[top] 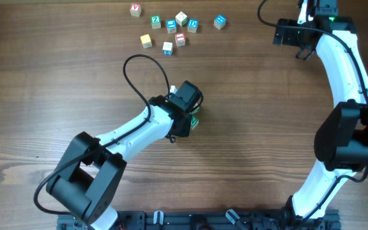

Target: Form a circle

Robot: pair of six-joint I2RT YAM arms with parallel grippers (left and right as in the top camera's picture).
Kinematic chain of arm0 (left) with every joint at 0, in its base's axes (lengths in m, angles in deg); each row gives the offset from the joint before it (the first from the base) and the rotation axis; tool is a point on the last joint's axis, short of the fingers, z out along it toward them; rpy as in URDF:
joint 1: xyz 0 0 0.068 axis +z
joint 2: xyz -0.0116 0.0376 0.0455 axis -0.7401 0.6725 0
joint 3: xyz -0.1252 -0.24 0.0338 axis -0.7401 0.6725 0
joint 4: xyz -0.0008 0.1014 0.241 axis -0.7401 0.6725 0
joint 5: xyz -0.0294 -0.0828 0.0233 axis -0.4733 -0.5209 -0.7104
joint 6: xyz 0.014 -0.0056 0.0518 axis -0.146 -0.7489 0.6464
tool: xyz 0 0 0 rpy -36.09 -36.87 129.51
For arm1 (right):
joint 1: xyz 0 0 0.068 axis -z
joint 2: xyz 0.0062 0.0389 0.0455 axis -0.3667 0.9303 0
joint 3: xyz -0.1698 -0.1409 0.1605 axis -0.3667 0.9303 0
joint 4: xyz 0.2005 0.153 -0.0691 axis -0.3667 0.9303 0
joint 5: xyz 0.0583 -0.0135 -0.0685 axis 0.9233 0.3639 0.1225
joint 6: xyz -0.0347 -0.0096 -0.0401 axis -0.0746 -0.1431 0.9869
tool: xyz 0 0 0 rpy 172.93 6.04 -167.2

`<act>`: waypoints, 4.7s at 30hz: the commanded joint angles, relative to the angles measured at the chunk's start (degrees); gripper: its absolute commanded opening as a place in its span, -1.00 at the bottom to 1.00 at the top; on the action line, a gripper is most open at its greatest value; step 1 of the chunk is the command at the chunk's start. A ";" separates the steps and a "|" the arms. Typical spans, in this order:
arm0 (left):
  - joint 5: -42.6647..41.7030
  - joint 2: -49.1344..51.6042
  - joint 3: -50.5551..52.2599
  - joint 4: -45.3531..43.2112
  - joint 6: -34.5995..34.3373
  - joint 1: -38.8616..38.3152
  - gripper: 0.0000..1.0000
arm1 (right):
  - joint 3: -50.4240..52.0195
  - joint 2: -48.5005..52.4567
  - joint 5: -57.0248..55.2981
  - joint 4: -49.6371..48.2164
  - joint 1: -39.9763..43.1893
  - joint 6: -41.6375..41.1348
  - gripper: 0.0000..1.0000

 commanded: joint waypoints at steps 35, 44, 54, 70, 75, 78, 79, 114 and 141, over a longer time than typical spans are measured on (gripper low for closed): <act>-0.98 -1.46 0.46 -1.60 12.22 0.02 -0.17 | 0.07 0.85 -0.57 -0.11 0.02 0.48 1.00; -0.98 -14.58 0.46 -1.64 8.22 1.97 -0.58 | 0.07 0.85 -0.57 -0.11 0.02 0.48 1.00; -4.68 -8.76 0.59 1.51 -3.54 7.30 -0.92 | 0.07 0.85 -0.57 -0.11 0.02 0.48 0.99; -4.68 -0.59 0.59 -2.82 -3.41 7.30 -0.92 | 0.07 0.85 -0.57 -0.11 0.02 0.48 1.00; -5.84 -0.55 0.59 -3.58 -3.06 7.23 -0.92 | 0.09 0.85 -0.57 -0.11 0.02 0.48 1.00; -5.99 -0.55 0.59 -4.28 -2.84 7.26 -0.92 | 0.09 0.85 -0.57 -0.11 0.02 0.50 0.99; -6.03 -0.55 0.59 -4.48 -2.84 7.23 -0.92 | 0.09 0.85 -0.57 -0.11 0.02 0.48 1.00; -8.55 -4.11 0.83 -2.69 -0.07 6.38 -0.92 | 0.09 0.85 -0.57 -0.11 0.02 0.48 0.99; -4.55 -5.60 3.74 -4.46 -0.52 4.61 -0.92 | 0.09 0.85 -0.57 -0.11 0.02 0.48 0.99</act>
